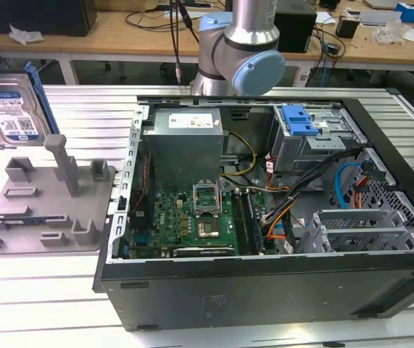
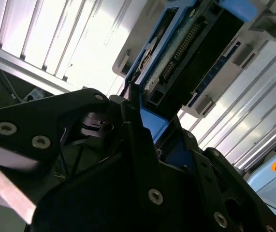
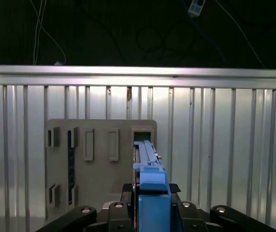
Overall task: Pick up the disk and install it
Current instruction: 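Pick up the disk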
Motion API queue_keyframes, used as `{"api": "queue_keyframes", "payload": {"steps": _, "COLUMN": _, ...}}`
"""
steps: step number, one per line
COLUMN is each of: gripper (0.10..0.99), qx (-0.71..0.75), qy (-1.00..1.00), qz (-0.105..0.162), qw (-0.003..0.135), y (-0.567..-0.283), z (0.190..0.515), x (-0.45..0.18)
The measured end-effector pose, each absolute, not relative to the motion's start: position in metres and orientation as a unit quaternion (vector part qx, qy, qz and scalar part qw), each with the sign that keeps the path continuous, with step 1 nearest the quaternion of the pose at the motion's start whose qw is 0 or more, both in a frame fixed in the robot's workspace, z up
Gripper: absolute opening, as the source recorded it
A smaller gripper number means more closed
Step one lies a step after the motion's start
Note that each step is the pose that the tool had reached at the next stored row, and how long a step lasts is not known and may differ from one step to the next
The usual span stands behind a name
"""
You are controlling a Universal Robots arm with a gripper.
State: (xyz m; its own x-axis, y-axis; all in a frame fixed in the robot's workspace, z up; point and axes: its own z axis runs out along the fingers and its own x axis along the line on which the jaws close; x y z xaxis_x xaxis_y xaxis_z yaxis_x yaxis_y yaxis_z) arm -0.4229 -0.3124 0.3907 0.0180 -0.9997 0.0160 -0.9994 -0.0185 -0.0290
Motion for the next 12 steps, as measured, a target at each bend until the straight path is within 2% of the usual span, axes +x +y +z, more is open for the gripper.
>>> {"api": "queue_keyframes", "payload": {"steps": 12, "gripper": 0.365, "qx": -0.713, "qy": 0.701, "qz": -0.016, "qw": 0.005, "y": -0.312, "z": 0.430, "x": -0.422}}
